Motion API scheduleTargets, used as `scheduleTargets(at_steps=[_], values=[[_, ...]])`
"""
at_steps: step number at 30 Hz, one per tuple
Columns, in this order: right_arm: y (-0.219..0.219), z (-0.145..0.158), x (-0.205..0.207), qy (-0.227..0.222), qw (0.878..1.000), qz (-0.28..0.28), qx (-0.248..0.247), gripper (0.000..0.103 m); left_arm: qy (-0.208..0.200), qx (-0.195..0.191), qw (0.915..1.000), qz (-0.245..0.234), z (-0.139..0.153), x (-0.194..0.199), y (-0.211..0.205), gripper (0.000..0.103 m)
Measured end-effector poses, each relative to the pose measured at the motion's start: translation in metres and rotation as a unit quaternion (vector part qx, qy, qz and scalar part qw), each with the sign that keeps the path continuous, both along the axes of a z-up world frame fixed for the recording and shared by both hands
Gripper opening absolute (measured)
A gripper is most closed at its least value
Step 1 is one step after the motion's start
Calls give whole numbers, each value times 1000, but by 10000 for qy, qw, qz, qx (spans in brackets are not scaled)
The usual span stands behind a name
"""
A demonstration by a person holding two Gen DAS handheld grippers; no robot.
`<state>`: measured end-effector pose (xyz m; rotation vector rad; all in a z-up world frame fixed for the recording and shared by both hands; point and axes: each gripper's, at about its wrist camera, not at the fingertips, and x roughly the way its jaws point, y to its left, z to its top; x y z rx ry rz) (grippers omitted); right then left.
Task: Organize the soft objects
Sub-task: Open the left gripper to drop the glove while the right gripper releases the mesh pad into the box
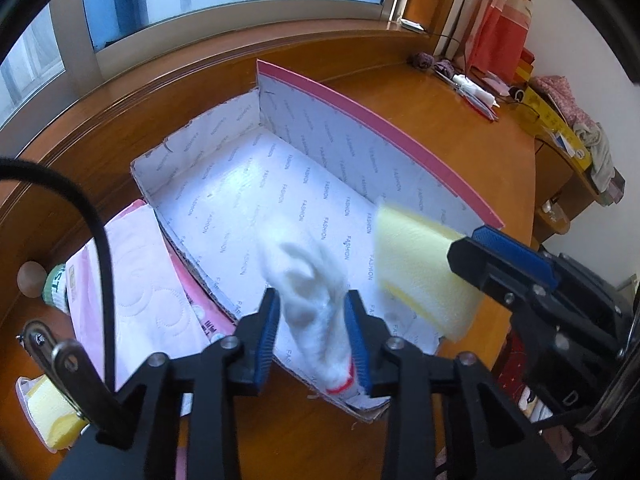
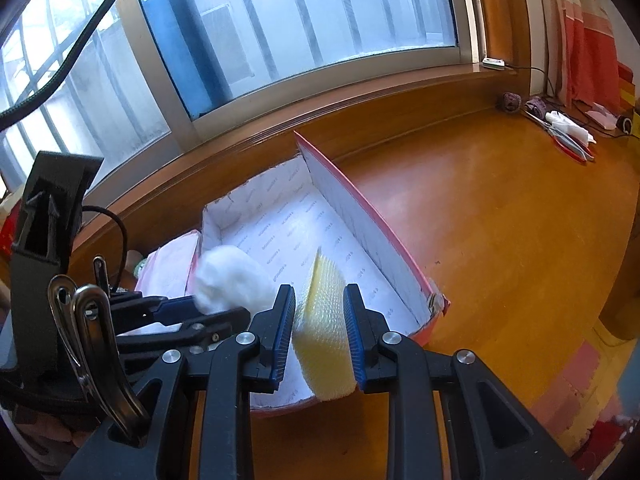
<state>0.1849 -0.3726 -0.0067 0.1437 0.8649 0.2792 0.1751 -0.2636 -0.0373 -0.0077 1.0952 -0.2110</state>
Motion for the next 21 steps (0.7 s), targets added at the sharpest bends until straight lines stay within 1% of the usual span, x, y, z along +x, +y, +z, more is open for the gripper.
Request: scheduleTargets(at_steps=[1,4,7,9,17,21], values=[[-1,0,0,-7,10000,1,22,26,-7,0,10000,3,0,0,0,42],[-2,2,2,-40,10000,11,33,26,-34,12,10000,26,2,-1,0,45],[-3,3,2,-53,10000,22,37,26,-23,22,10000,60,2,-2,0,45],[-4,3,1,-60,10000,33,51,30,-19,24,9999,96,3,-3,1,45],[-5,8,-3,-119,9999,29,75,32,-60,18,9997,243,10,-10,10,45],[-2,9,-6,-134,9999,50,52,36,-96,10,9995,304,14,-17,16,45]])
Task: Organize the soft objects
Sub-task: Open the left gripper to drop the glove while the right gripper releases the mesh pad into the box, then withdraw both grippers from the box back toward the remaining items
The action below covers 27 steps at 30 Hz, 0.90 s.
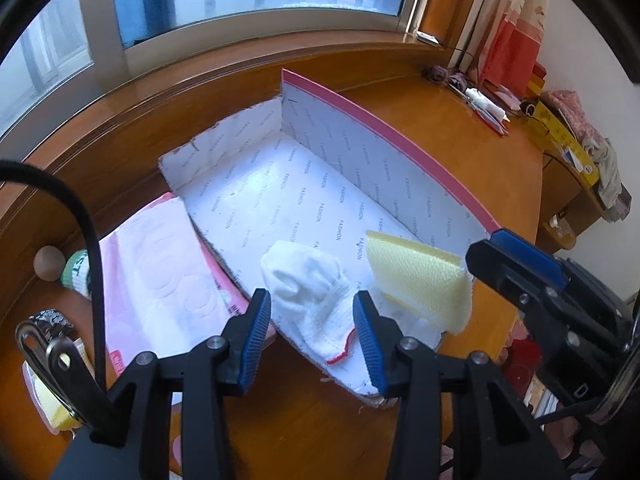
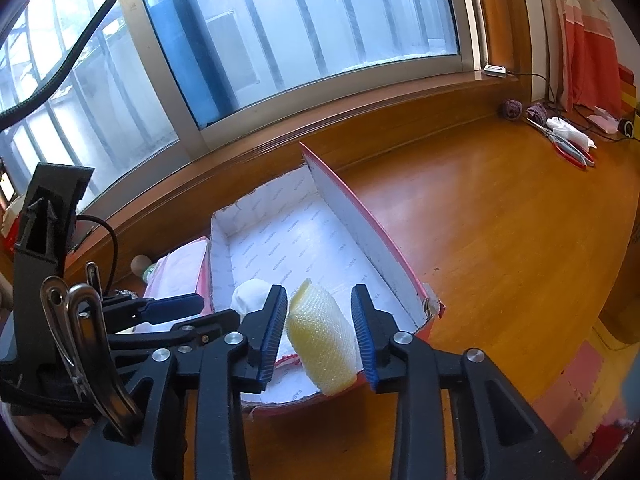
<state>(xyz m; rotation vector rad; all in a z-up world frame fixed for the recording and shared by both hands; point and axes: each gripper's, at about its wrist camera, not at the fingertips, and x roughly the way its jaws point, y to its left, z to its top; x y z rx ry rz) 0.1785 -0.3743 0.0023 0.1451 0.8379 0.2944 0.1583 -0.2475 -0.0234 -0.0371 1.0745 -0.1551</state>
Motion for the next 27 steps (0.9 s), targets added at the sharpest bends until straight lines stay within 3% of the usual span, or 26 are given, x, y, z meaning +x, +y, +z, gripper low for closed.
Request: scheduleTargets(at_steps=[7,27], values=[[10,0,-11,55,9999,-105,20,43,-57,13,10000,47,9,-13,16,46],[57,7,-56,-5,9999,109,24,43,-159,29,9983,553,26,-65,86,47]])
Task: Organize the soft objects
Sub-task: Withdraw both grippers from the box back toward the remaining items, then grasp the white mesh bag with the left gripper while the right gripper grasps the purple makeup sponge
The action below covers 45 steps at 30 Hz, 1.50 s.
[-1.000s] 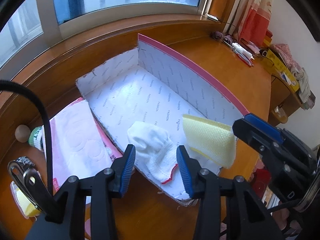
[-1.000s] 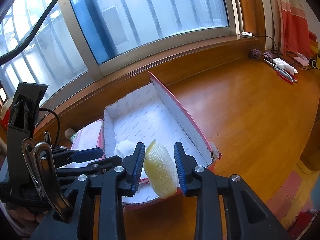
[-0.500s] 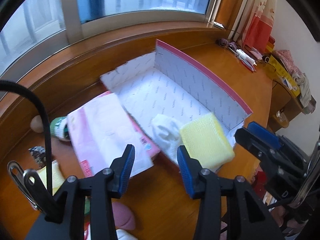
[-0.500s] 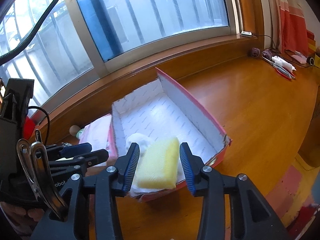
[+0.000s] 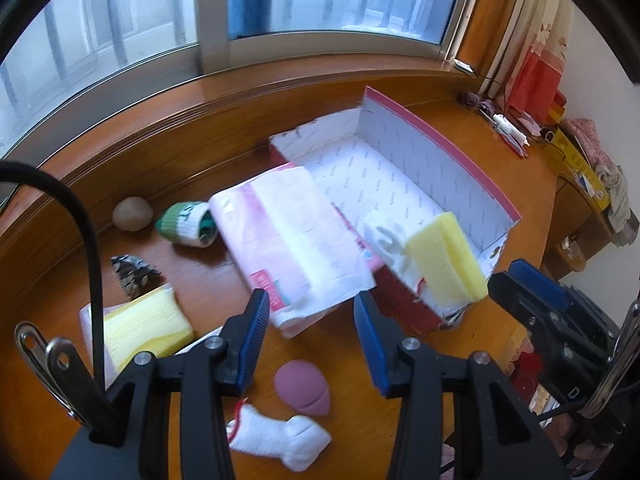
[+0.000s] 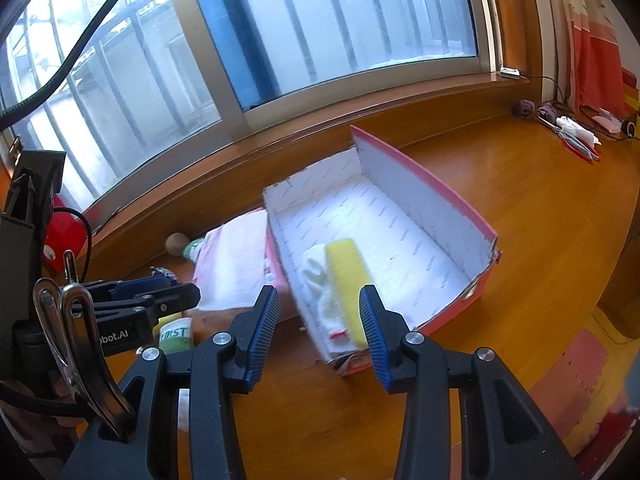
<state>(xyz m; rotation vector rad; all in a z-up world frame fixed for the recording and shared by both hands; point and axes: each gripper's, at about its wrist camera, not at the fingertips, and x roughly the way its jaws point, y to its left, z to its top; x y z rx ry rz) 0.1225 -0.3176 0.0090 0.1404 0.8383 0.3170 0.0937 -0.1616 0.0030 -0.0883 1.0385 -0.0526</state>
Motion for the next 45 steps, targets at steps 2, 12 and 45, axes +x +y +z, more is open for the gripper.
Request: scheduleTargets(at_steps=[2,12,45], values=[[5,0,-4,22,10000,13,12,43,2,10,10000,30,1,-5,6,47],[37,-5,-25,151,9997,207,26,43,76,44,9995,297,-3,-31,50,47],[114,-51,-33,1108,9922,567,-112,43,827,-41,9888,1246,-71,-53,185,47]])
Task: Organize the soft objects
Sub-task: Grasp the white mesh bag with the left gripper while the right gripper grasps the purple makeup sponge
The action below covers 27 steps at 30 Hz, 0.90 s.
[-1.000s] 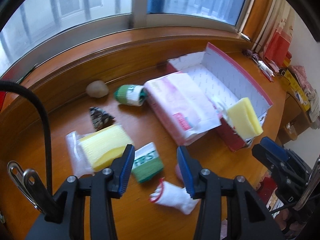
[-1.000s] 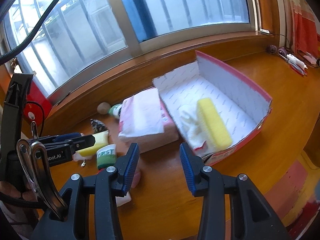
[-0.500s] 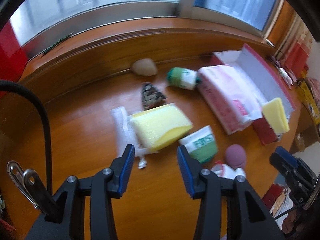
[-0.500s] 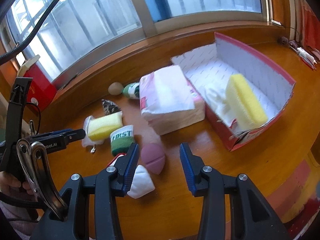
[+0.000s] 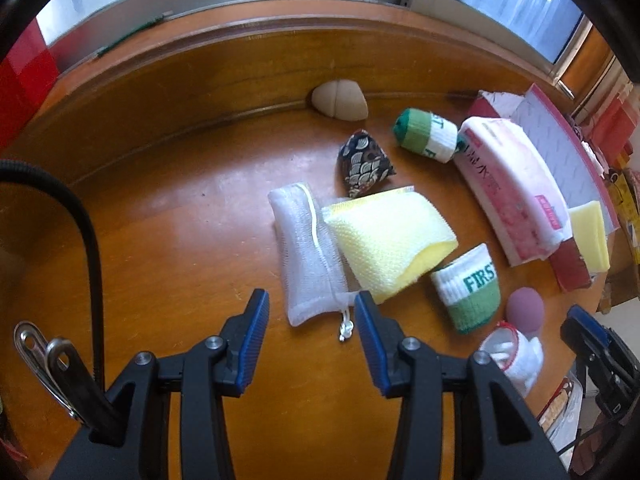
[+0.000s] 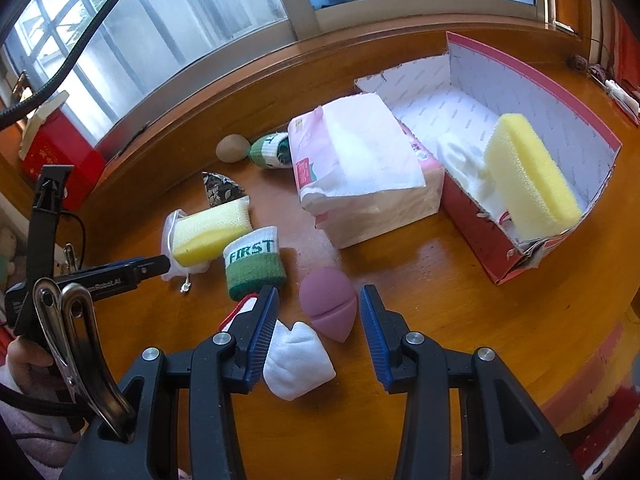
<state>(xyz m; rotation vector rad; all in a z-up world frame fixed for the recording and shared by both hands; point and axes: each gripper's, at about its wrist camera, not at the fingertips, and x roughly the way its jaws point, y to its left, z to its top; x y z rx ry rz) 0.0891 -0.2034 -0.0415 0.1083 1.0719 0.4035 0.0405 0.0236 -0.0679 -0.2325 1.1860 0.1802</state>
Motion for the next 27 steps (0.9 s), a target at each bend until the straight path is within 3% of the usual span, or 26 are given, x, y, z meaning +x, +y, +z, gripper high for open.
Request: scheduleTargets(at_steps=[9,17,21,27], values=[[4,-16,7,245,9996,-107,-58,43,177,-68,9998,50,-23,13,13,47],[10,-26,10,353,9992,-59,-168,43,14,-27,10000,59,-23,17,17,46],[13,-31,14,376,9991,-25,-211,43,-69,-81,9999,4,-22,19,15,33],[14,-38,16,373,9990,-13,-263,43,-175,-56,9998,48,-18,14,18,20]])
